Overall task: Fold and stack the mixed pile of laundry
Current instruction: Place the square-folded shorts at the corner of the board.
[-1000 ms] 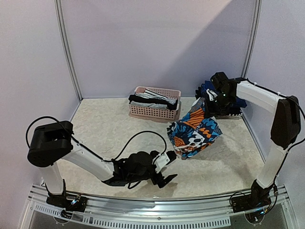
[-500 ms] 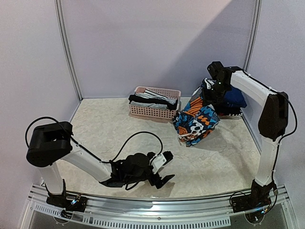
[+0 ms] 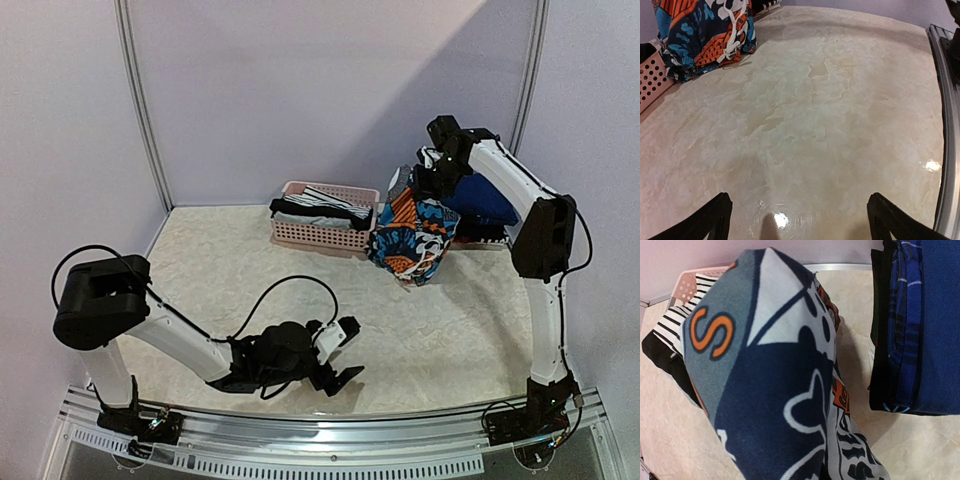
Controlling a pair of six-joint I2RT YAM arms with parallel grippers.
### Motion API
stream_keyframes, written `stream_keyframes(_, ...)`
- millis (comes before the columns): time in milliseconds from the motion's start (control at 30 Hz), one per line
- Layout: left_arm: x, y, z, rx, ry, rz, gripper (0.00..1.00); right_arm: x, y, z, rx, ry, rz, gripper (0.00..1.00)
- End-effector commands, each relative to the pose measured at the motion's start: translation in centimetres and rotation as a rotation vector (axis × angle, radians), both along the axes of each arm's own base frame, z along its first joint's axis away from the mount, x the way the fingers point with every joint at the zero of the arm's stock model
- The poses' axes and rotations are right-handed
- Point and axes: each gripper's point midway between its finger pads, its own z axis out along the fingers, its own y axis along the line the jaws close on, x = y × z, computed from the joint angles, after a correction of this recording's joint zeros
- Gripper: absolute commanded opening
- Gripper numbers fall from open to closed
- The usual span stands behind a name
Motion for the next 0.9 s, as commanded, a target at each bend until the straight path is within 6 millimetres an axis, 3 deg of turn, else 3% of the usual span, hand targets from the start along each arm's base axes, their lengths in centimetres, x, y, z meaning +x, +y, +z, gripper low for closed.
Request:
stream_keyframes(0,0.4,-0.7,-0.3,-0.005,0.019,0.01,0.96,2.0,0.6,0.7,0.09,-0.041,0.008,0.0)
stream_keyframes(133,0.3,-1.3,-0.6,0.003,0.03,-0.004,0.96,3.0,1.5,1.3,0.144,-0.07,0.019,0.0)
stream_keyframes(267,0.4,-1.4,-0.8,0.017,0.03,-0.005,0.96,3.5,1.1,1.6,0.146,-0.083,-0.037,0.0)
stream_keyframes(567,0.4,-2.2,-1.0,0.012,0.04,-0.017,0.95,4.3,1.9,5.6,0.255,-0.171,-0.067,0.0)
stream_keyframes(867,0.3,-2.3,-1.2,0.019,0.051,-0.019,0.95,4.6,0.2,10.8,0.268,-0.286,-0.099,0.0)
